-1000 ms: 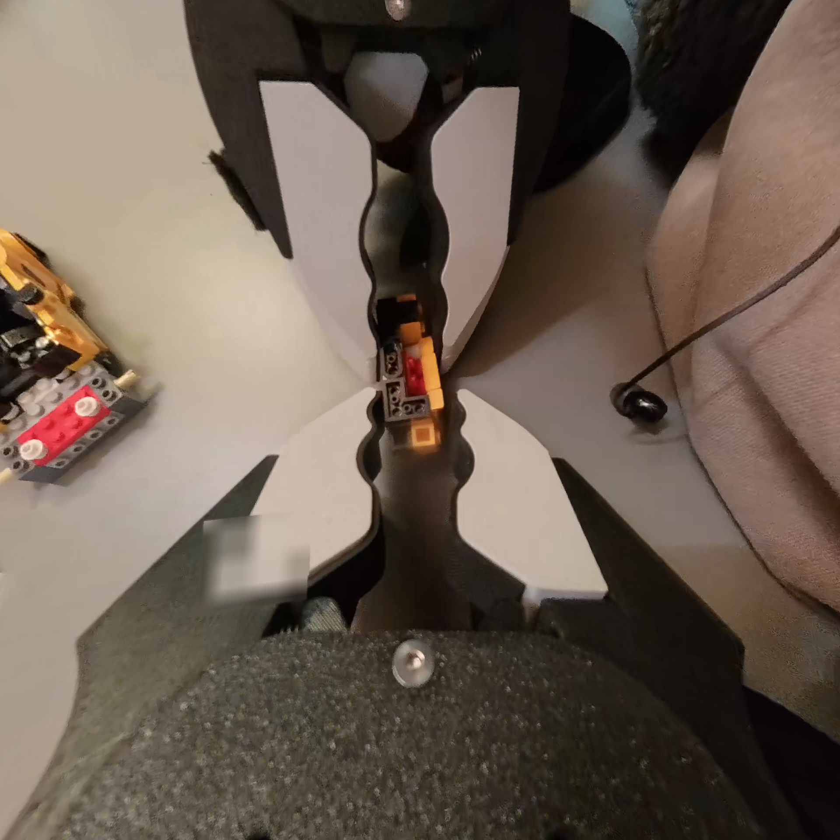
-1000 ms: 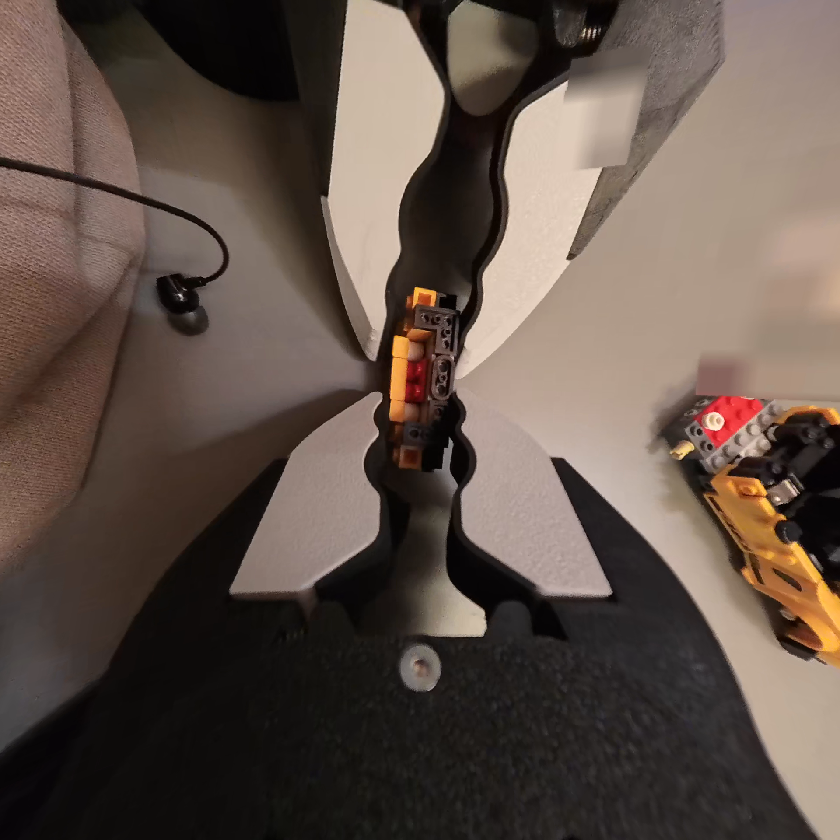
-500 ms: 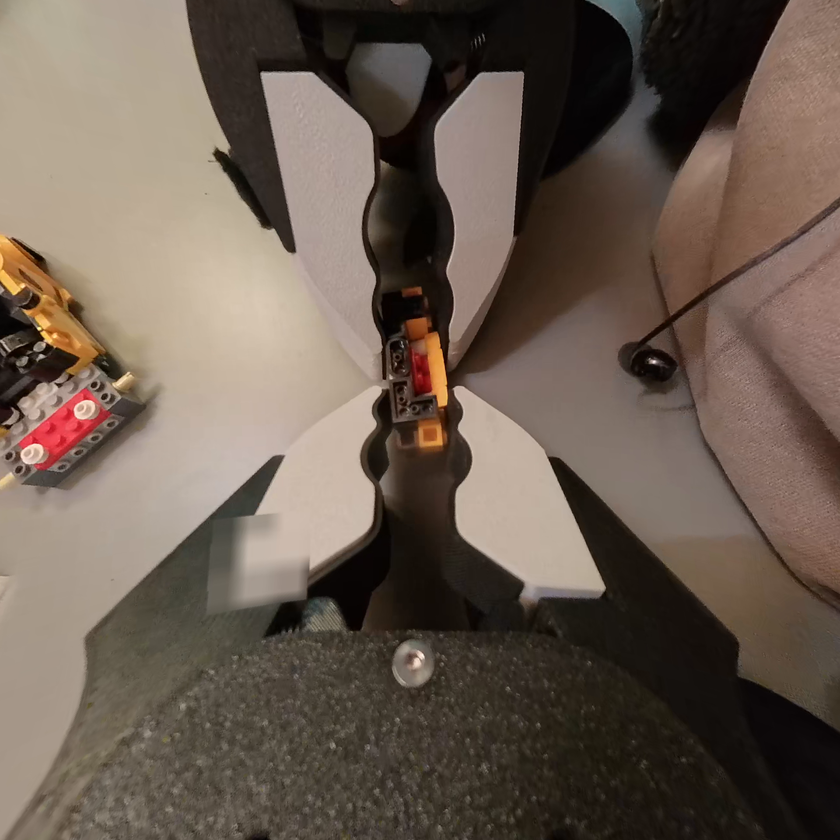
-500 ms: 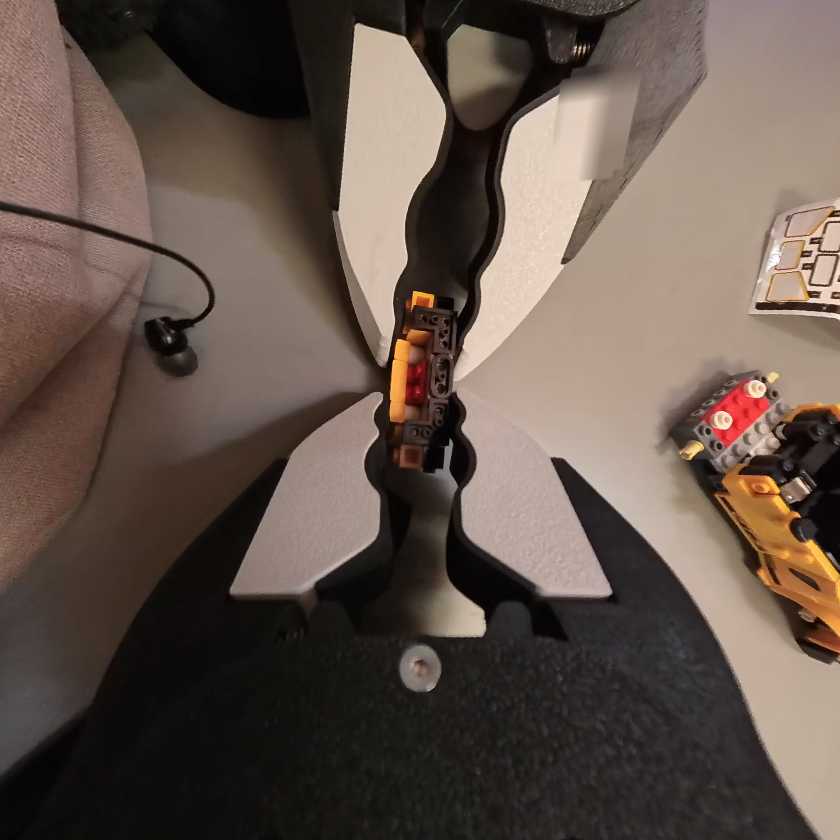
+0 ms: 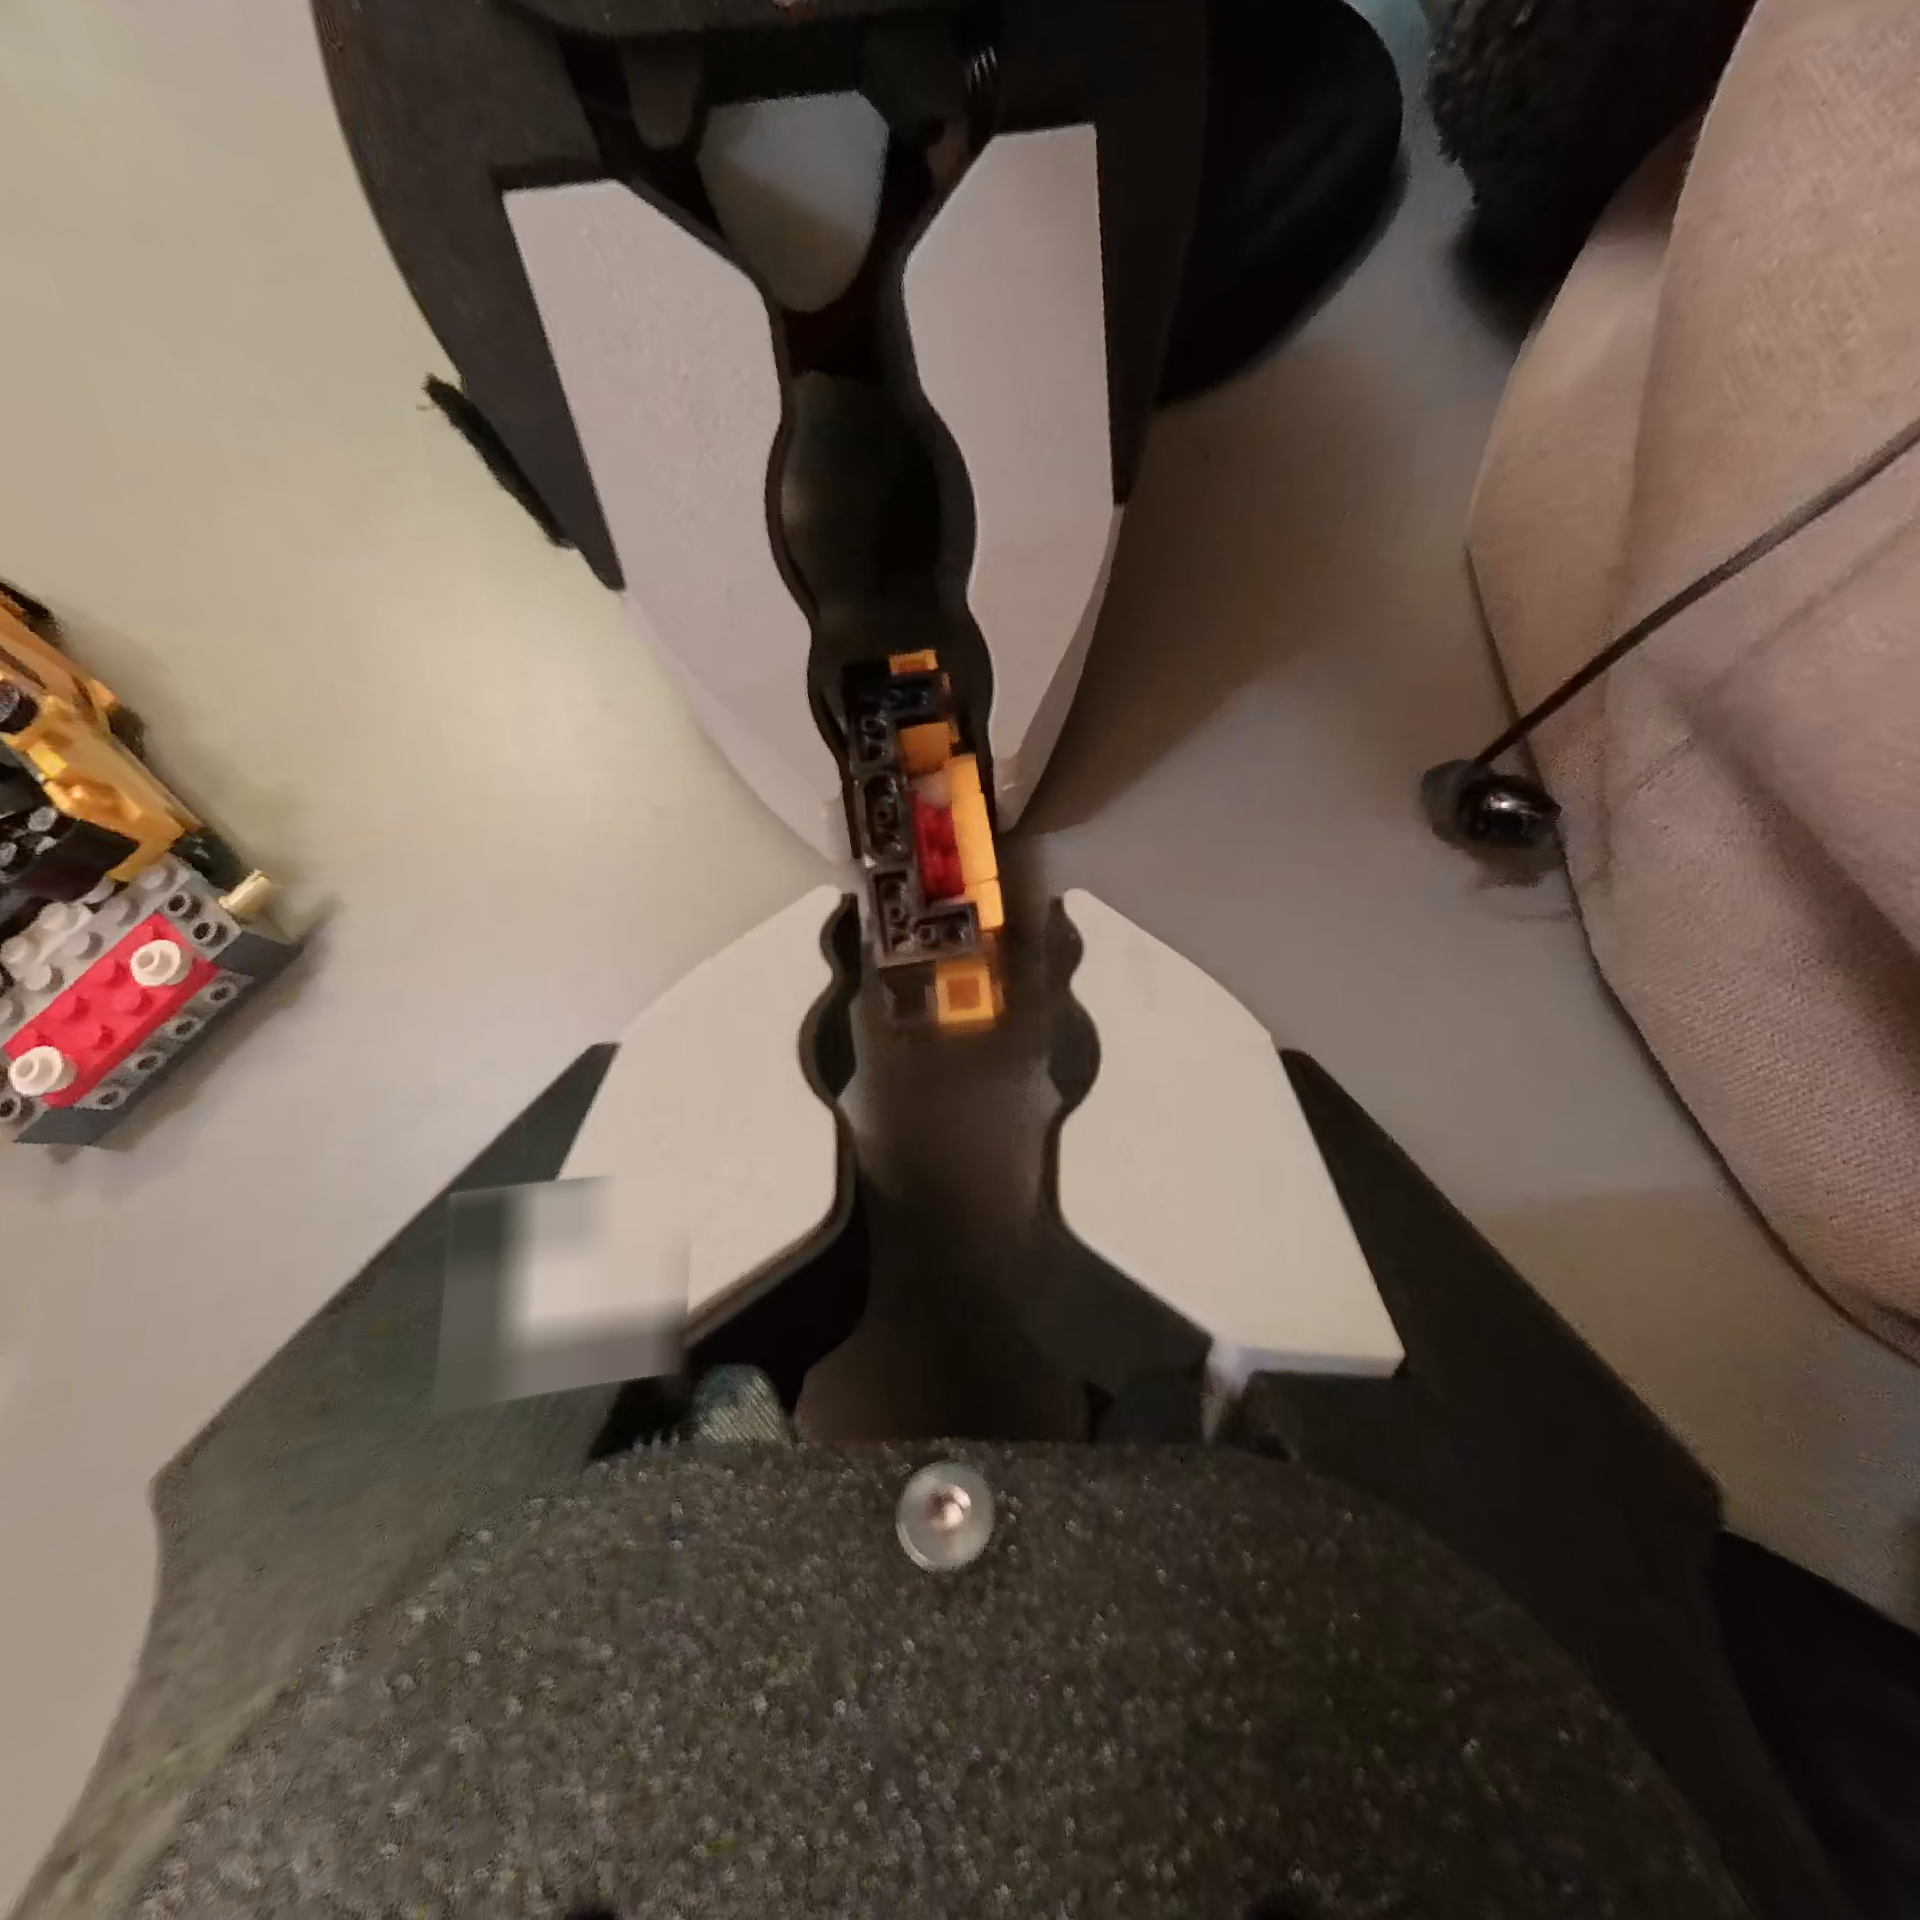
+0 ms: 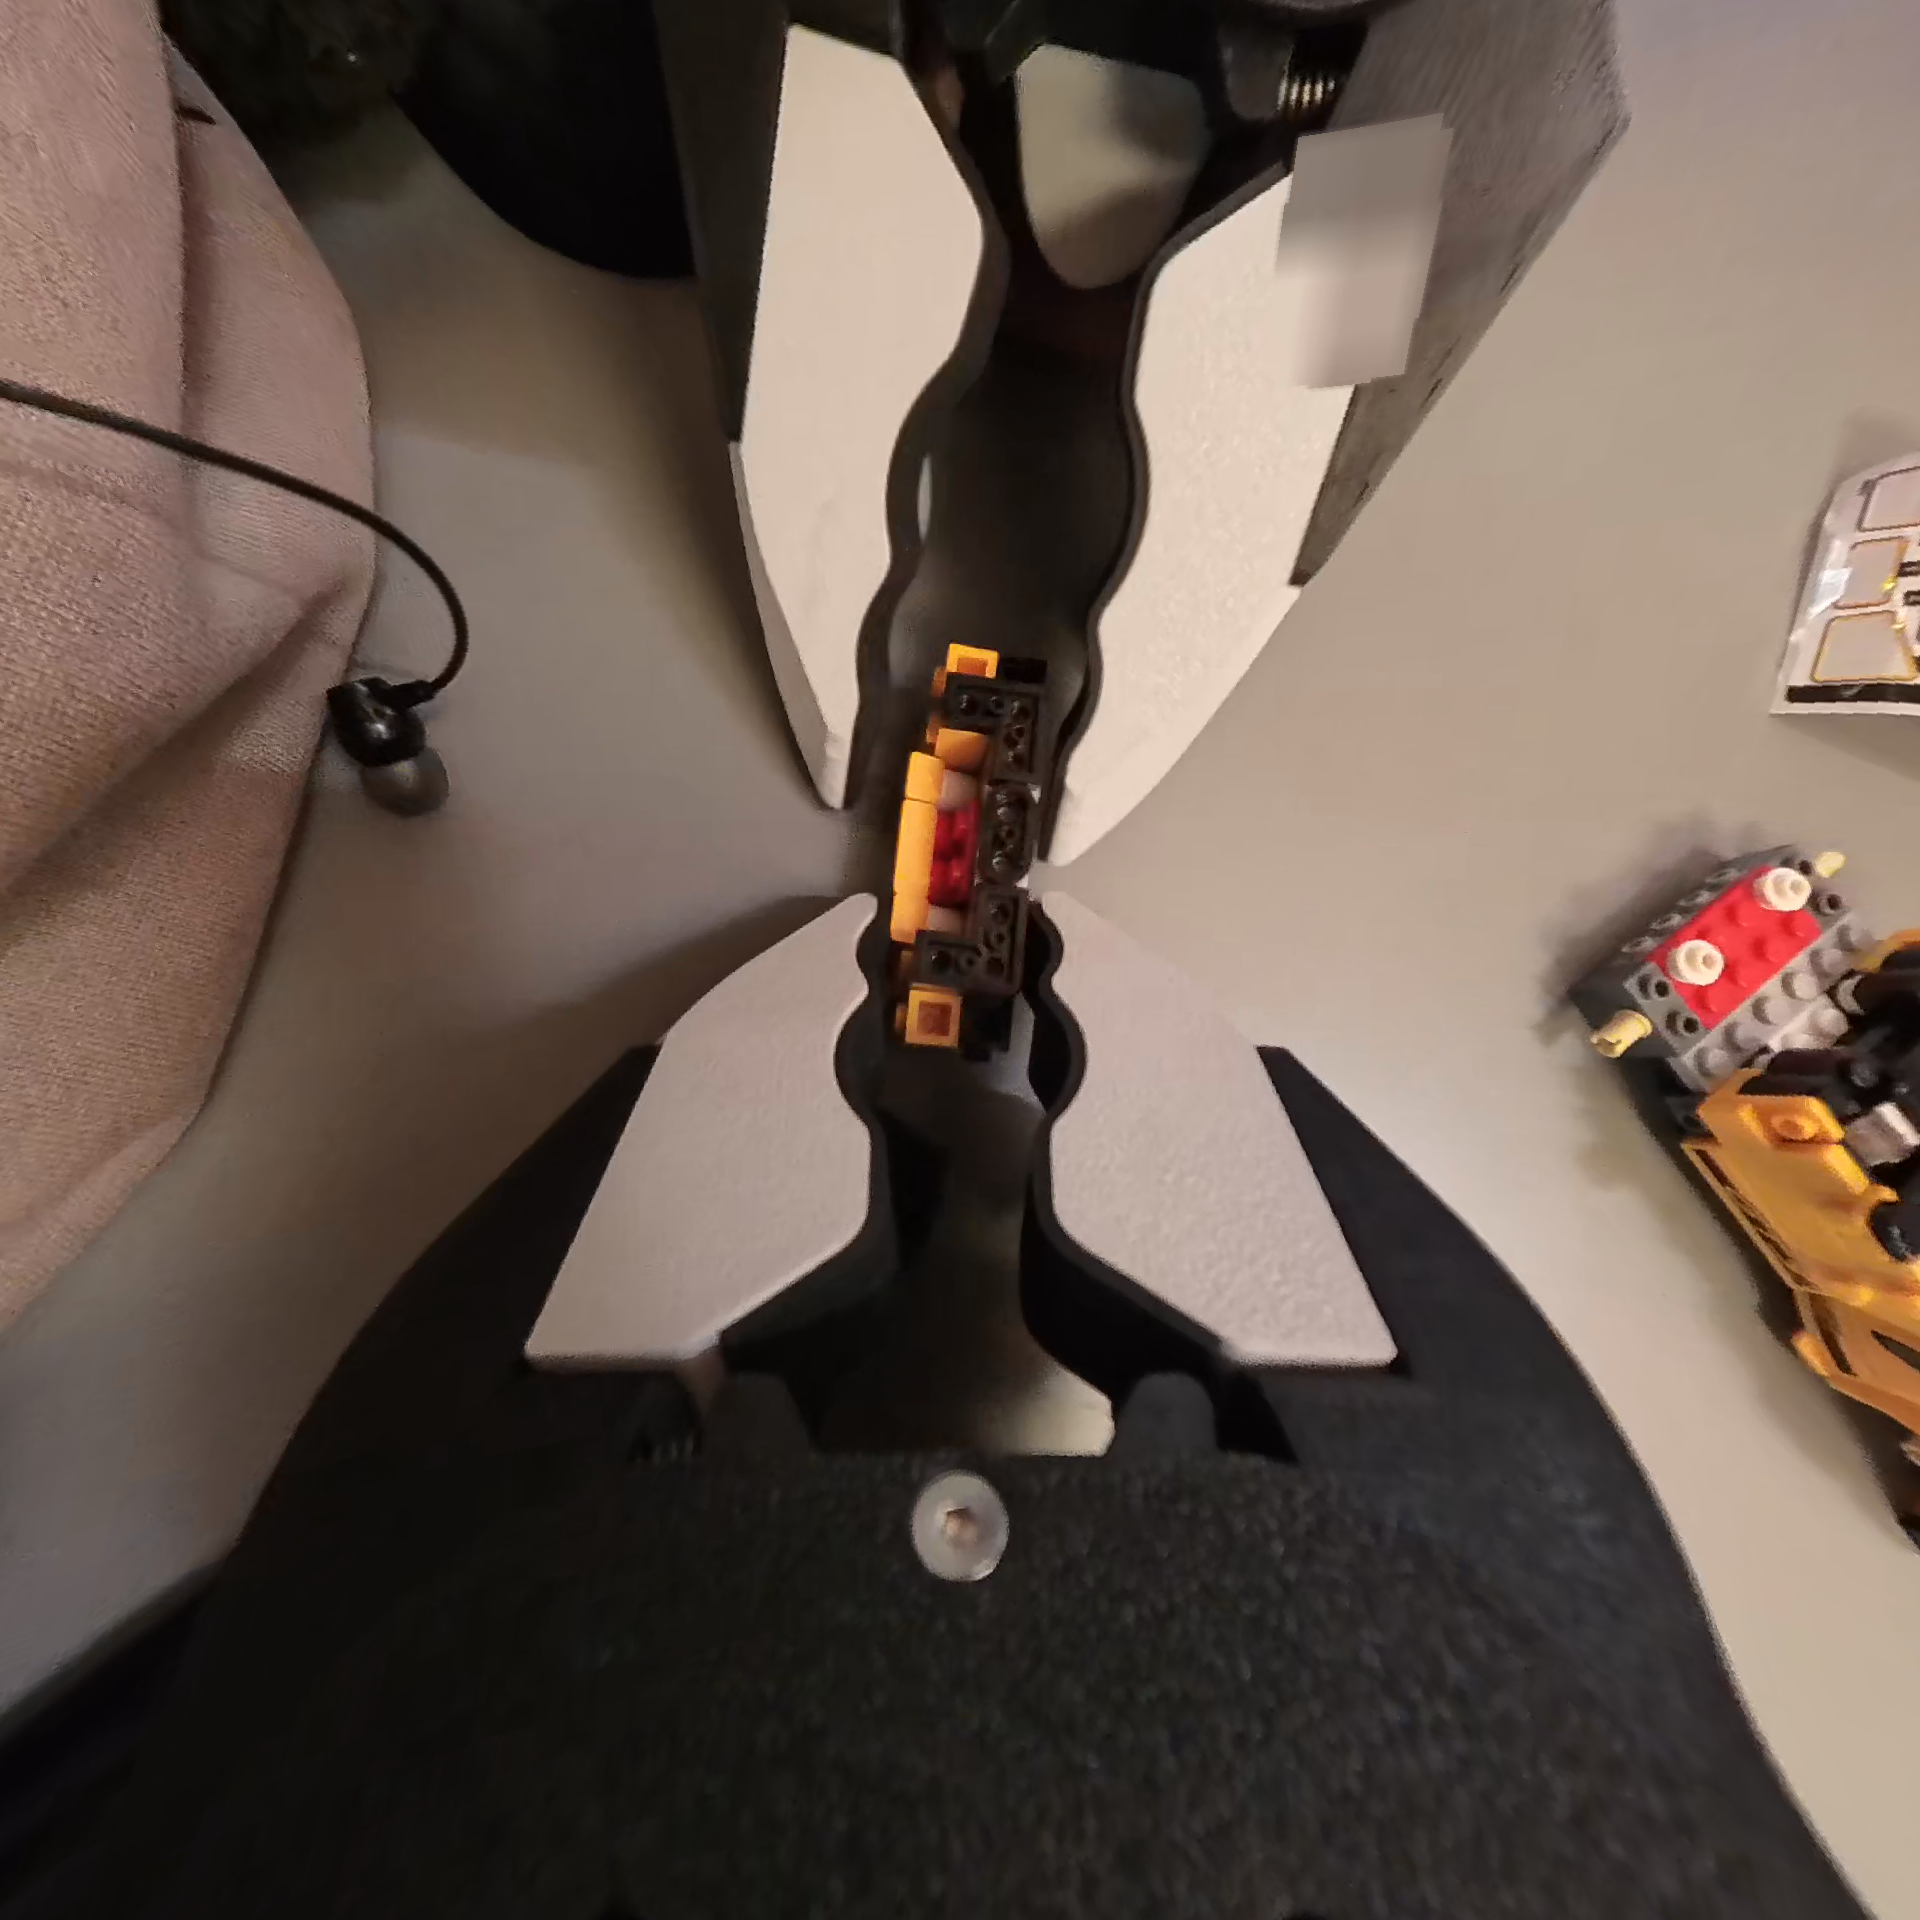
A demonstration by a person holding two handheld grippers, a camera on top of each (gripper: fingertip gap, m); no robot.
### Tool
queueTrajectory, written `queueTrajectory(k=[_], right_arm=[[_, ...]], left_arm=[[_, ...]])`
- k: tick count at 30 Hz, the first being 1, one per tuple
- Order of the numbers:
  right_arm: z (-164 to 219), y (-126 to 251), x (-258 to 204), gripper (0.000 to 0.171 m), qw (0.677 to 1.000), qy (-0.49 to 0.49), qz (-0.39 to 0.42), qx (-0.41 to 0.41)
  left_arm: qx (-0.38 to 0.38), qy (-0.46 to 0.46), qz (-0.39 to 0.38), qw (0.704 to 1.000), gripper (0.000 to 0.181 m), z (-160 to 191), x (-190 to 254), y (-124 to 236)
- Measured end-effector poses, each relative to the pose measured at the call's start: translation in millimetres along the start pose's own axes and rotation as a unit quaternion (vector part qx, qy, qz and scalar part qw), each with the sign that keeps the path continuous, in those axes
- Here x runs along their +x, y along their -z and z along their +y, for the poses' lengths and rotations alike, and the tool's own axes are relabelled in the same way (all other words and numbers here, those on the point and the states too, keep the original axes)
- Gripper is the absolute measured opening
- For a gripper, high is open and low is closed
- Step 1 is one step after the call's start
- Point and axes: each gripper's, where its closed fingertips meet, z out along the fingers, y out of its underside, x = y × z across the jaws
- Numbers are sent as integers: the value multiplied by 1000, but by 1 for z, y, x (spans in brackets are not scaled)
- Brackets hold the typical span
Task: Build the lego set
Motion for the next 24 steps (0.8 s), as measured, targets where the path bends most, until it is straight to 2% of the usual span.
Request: queueTrajectory(k=[2,6,10,18,24], right_arm=[[-1,0,1,23,1000,13,15,7],[-2,0,1,23,999,11,17,25],[-5,0,4,23,999,-8,8,35],[-22,16,11,24,994,-72,-31,72],[-33,32,29,37,979,-157,-41,120]], left_arm=[[1,-4,-4,1000,35,0,0,0],[-4,-36,-22,999,24,0,-2,0],[-1,-22,-22,1000,24,-1,-4,2],[68,102,36,992,23,-19,-5,15],[168,220,79,958,23,-40,-17,35]])
